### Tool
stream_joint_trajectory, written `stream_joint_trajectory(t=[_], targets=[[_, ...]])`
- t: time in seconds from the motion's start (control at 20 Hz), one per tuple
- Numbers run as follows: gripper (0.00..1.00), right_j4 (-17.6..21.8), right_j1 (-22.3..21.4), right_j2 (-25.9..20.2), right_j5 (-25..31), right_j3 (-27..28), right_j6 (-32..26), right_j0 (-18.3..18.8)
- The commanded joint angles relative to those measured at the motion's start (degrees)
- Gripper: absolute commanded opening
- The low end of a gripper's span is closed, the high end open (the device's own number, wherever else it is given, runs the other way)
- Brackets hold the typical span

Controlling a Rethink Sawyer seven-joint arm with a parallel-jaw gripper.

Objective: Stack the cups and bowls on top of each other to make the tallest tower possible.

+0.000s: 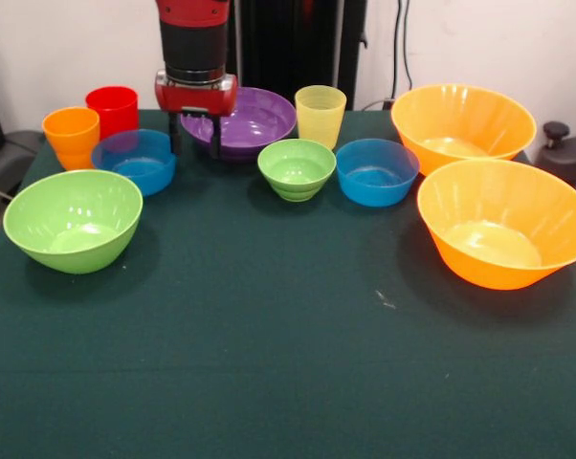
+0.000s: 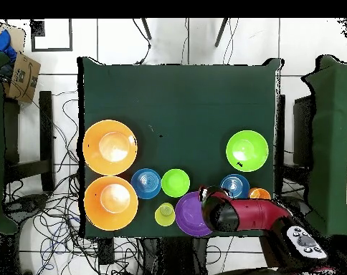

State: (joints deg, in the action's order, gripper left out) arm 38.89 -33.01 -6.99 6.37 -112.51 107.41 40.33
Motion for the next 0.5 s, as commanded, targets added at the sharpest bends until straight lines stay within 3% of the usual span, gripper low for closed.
stream_joint_trajectory(t=[0.05,0.5], targets=[[1.00,2.1,0.7,-6.1,3.4,1.4,-1.9,3.3],[1.00,2.8,1.1,-5.8,2.8,1.1,-1.2,3.5]])
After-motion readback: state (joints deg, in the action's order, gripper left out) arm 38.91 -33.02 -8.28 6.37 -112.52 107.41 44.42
